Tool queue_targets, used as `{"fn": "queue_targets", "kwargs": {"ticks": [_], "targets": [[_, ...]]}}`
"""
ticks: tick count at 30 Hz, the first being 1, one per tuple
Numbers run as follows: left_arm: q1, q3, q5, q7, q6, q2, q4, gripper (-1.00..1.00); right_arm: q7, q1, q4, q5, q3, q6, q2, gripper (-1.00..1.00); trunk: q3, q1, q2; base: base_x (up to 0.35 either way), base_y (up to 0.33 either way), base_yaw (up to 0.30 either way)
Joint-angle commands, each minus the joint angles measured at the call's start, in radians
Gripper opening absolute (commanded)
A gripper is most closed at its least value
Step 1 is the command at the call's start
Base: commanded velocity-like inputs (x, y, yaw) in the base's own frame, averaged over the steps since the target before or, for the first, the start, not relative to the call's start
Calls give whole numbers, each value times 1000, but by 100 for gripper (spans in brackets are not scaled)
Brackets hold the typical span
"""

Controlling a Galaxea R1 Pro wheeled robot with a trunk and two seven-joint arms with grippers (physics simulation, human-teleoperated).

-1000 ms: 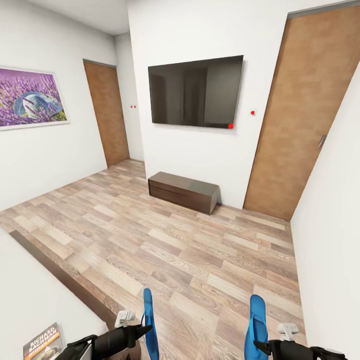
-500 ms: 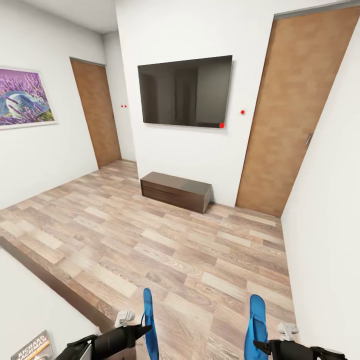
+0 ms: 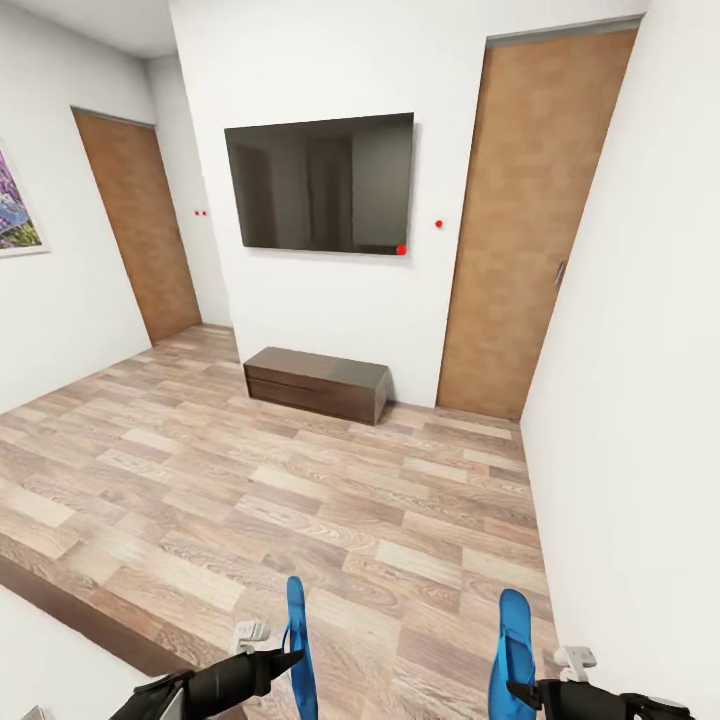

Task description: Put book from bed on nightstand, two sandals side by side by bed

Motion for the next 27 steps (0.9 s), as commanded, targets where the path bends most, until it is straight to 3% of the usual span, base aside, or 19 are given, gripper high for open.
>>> {"fn": "queue_targets", "kwargs": {"ticks": [1, 8, 17, 27], "targets": [[-1, 9, -9, -6, 10, -1, -2, -100, 2, -1, -1, -11, 3, 9, -1, -100, -2, 1, -2, 0, 0, -61], [-1, 8, -10, -6, 11, -1, -2, -100, 2, -1, -1, -11, 3, 9, -1, -100, -2, 1, -2, 26, 0, -15], [-1, 7, -9, -6, 11, 0, -2, -100, 1, -1, -1, -10, 3, 9, -1, -100, -2, 1, -2, 279, 0, -6], [-1, 9, -9, -6, 11, 0, -2, -100, 1, -1, -1, -9, 3, 9, -1, -100, -2, 1, -2, 135, 0, -236]]}}
